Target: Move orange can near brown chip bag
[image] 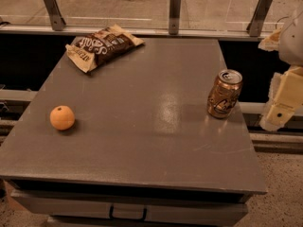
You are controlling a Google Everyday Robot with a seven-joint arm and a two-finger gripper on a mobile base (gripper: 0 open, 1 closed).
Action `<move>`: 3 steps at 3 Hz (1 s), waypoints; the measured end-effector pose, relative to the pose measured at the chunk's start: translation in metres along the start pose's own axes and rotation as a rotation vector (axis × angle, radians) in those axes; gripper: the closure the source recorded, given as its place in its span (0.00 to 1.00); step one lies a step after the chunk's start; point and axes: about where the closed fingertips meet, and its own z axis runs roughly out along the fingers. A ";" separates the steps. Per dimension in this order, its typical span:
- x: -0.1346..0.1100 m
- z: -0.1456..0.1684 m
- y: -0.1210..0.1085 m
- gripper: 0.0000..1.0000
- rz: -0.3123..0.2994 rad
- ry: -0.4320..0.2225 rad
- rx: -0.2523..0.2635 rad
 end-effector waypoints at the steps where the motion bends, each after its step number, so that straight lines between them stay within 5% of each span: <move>1: 0.000 0.000 0.000 0.00 0.000 0.000 0.000; 3: 0.004 0.026 -0.028 0.00 0.069 -0.137 -0.008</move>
Offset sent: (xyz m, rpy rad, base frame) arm 0.0161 -0.0046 -0.0107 0.0938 0.0084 -0.0181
